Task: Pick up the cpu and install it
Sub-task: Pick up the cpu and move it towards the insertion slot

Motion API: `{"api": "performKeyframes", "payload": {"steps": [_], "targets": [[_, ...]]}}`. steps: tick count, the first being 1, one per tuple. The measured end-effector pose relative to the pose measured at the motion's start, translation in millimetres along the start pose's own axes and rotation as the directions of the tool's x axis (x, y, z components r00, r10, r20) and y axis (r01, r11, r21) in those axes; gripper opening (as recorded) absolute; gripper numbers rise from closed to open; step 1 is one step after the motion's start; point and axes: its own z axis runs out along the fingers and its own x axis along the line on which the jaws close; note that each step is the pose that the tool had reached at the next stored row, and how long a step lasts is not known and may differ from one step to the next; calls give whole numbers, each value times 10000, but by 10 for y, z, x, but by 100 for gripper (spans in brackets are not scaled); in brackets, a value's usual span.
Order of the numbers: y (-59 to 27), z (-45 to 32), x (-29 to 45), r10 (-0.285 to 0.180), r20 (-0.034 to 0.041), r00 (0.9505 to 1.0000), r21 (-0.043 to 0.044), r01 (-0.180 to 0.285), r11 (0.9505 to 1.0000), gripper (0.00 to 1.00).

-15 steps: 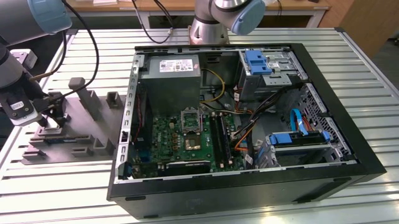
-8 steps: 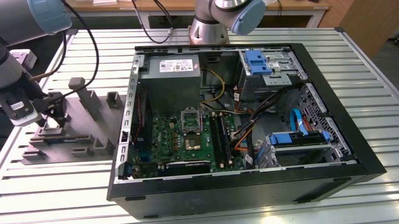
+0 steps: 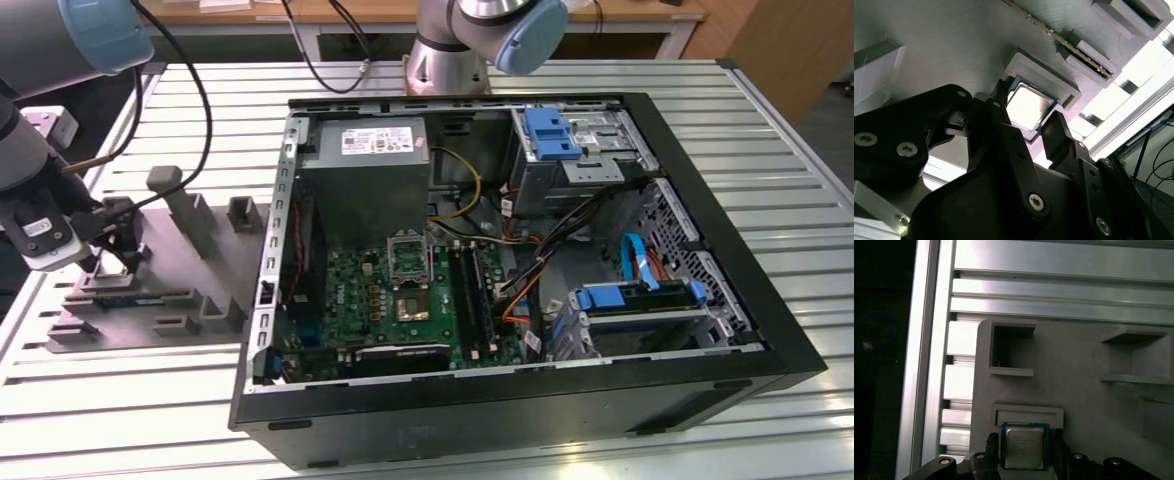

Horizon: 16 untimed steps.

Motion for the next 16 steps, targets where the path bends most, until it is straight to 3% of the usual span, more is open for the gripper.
{"api": "performKeyframes", "payload": {"steps": [3,4,13,14,16], "targets": [[0,1,0,0,-1,10000,0,0,10000,52],[0,2,0,0,-1,10000,0,0,10000,46],[0,8,-1,0,5,10000,-2,0,10000,47],[0,8,-1,0,4,10000,-2,0,10000,53],[0,6,0,0,1,10000,-1,0,10000,53]]}}
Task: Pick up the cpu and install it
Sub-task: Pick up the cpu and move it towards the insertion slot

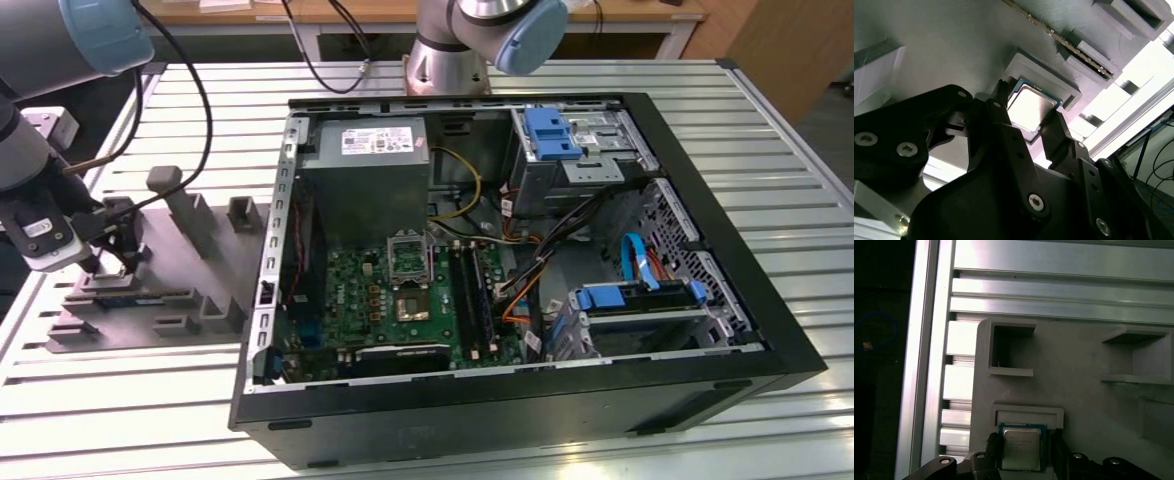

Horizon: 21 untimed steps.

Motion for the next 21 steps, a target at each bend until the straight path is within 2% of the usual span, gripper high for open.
{"api": "performKeyframes", "payload": {"steps": [9,21], "targets": [[1,-33,0,0,-7,10000,-19,0,10000,53],[1,-22,33,-4,19,10000,-19,4,10000,53]]}}
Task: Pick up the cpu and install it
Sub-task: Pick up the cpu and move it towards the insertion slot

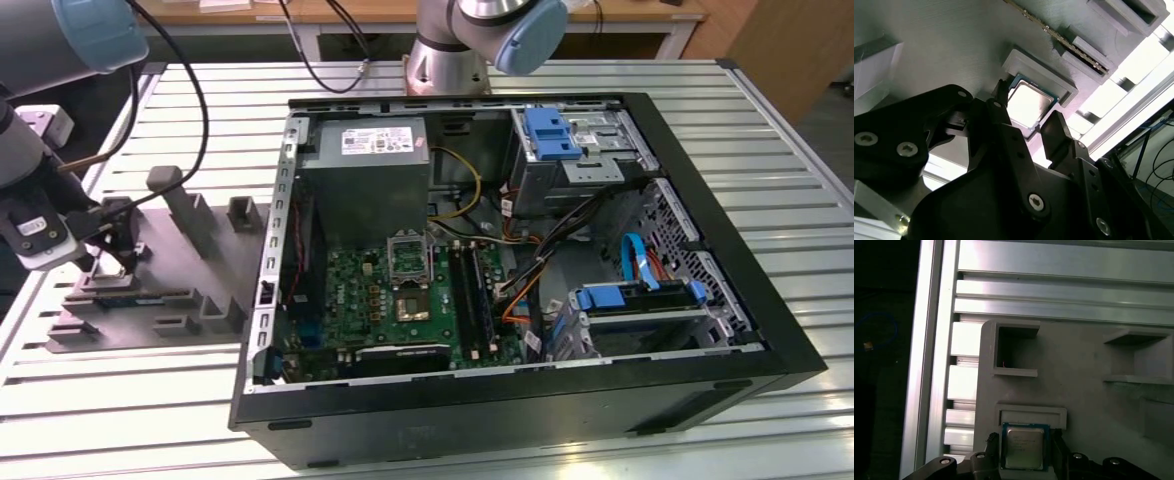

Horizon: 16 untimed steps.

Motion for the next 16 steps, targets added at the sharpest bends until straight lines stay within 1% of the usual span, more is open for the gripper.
{"api": "performKeyframes", "payload": {"steps": [6,9,16], "targets": [[-1,15,0,-1,12,10000,6,1,10000,53],[-1,18,0,0,24,10000,51,0,10000,53],[-1,23,0,-1,24,10000,57,1,10000,53]]}}
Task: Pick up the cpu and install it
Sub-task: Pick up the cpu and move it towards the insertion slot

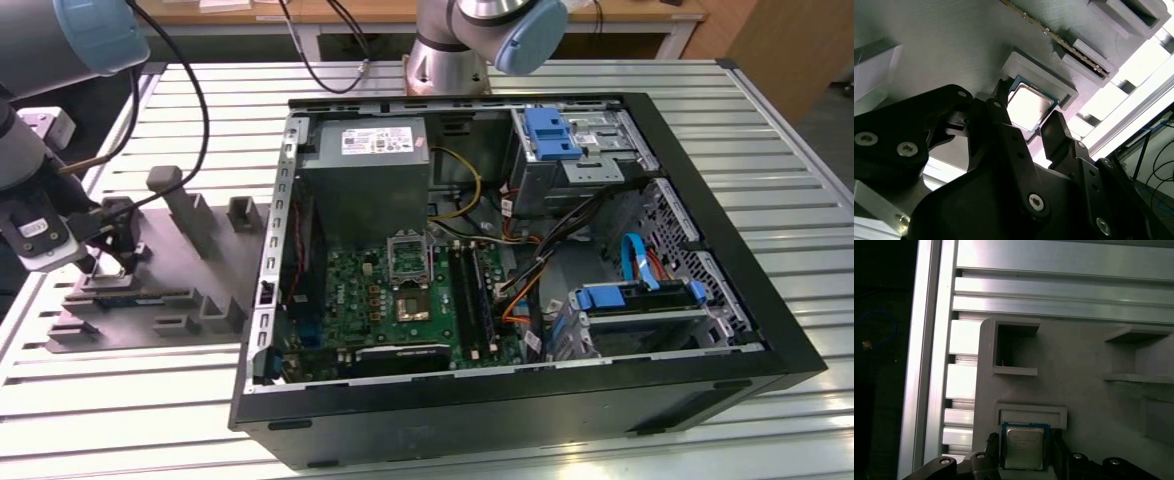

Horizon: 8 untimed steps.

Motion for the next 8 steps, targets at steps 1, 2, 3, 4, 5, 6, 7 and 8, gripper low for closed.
{"api": "performKeyframes", "payload": {"steps": [1,2,3,4,5,6,7,8], "targets": [[0,2,0,0,1,10000,0,0,10000,53],[0,5,0,0,1,10000,0,0,10000,53],[0,7,0,0,0,10000,0,0,10000,53],[0,10,0,0,0,10000,0,0,10000,53],[-1,12,0,0,0,10000,0,0,10000,52],[-1,13,0,0,-2,10000,2,0,10000,52],[-1,13,0,0,-3,10000,1,0,10000,47],[-1,13,0,0,-2,10000,1,0,10000,47]]}}
